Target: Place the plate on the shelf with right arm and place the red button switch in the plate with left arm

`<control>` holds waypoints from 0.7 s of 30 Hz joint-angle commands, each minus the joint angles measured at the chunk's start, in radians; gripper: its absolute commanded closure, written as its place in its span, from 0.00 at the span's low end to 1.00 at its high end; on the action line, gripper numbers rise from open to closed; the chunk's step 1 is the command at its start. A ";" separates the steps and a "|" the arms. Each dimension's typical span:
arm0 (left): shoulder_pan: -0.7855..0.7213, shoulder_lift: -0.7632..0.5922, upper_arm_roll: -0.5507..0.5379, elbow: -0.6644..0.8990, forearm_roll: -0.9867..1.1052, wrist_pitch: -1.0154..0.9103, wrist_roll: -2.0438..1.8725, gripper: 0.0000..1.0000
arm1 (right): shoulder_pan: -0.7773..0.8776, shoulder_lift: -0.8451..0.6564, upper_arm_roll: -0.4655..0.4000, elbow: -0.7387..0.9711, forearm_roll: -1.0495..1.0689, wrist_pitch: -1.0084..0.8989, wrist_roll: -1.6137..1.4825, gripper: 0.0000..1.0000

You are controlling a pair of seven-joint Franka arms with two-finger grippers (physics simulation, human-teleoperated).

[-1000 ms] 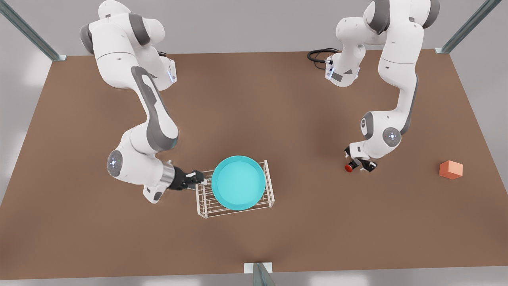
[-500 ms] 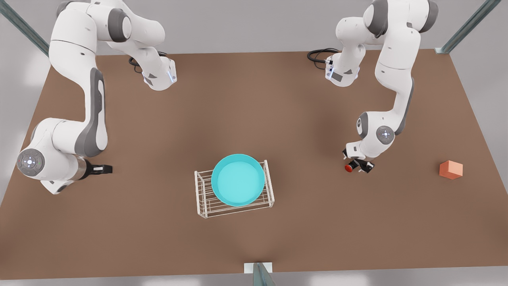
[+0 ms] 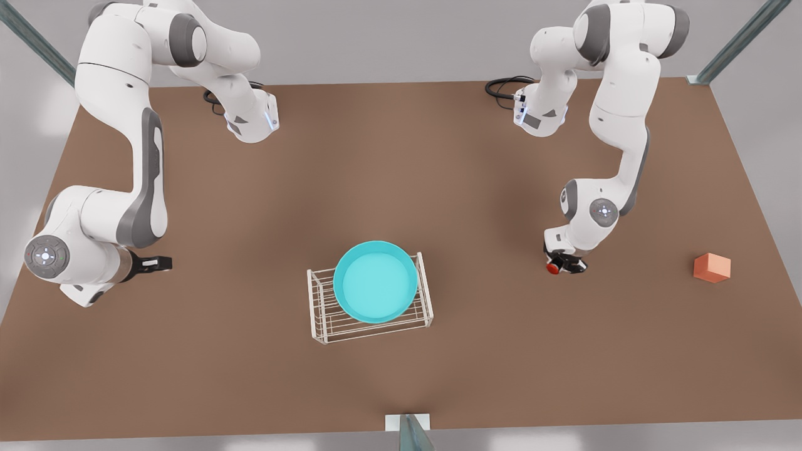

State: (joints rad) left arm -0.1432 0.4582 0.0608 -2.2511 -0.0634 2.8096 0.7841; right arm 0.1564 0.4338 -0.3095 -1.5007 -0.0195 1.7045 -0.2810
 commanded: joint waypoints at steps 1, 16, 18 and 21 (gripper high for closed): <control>0.001 -0.006 -0.001 0.013 -0.012 -0.015 0.017 0.77 | 0.000 -0.001 0.000 0.000 0.001 -0.003 -0.066 0.00; -0.161 -0.032 -0.194 0.656 -0.283 -0.593 -1.324 0.77 | 0.002 -0.003 0.004 0.005 0.006 -0.006 -0.058 0.00; -0.162 -0.015 -0.286 0.720 -0.320 -0.581 -1.560 0.77 | 0.003 -0.001 0.007 0.010 0.021 -0.008 -0.056 0.00; -0.176 0.016 -0.375 0.757 -0.478 -0.403 -1.677 0.77 | 0.005 -0.001 0.007 0.010 0.018 -0.008 -0.053 0.00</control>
State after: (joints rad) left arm -0.3186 0.4696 -0.2915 -1.5050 -0.3932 2.3409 0.0400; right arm 0.1608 0.4337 -0.3018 -1.4917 -0.0050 1.6992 -0.3207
